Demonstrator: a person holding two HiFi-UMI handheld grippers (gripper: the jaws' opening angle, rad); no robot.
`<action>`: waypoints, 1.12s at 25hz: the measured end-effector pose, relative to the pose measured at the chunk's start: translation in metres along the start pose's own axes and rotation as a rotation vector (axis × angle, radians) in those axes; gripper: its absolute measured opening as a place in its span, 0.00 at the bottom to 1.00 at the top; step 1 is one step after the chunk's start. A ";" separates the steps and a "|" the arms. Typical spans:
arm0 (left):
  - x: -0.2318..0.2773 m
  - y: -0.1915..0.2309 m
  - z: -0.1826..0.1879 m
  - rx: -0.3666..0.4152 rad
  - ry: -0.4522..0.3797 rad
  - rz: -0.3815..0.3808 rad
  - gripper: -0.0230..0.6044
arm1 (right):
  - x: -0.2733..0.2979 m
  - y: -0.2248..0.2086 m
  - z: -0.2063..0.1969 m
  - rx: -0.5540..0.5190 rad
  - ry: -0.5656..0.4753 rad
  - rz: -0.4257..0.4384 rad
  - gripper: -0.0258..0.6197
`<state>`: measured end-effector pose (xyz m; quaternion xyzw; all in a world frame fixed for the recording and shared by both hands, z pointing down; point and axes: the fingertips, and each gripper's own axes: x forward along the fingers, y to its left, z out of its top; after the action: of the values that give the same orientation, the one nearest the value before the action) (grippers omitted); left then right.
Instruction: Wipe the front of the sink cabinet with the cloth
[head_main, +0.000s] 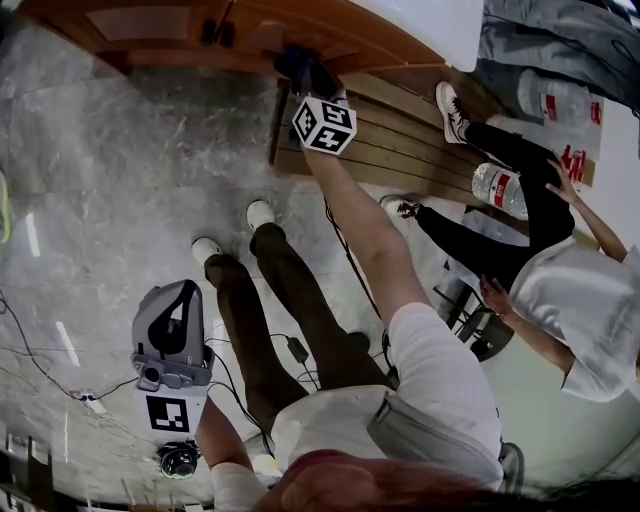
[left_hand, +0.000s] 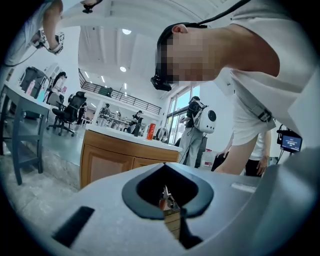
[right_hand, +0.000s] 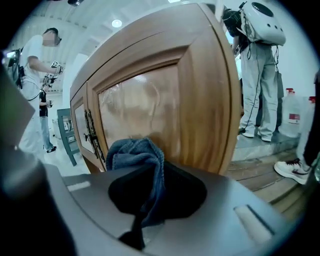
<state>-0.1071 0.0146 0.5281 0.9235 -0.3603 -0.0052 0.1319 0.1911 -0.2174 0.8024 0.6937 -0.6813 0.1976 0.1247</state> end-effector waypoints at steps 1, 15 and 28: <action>0.002 -0.003 0.001 0.003 0.000 -0.004 0.04 | -0.004 -0.010 -0.001 0.003 0.002 -0.015 0.12; 0.019 -0.033 0.000 0.013 0.007 -0.037 0.04 | -0.042 -0.090 -0.012 -0.003 0.028 -0.109 0.13; 0.040 -0.049 0.074 0.083 -0.021 -0.075 0.04 | -0.156 0.020 0.099 -0.107 -0.111 0.243 0.13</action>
<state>-0.0531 0.0048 0.4484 0.9409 -0.3267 -0.0046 0.0895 0.1830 -0.1222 0.6430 0.6083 -0.7758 0.1359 0.0986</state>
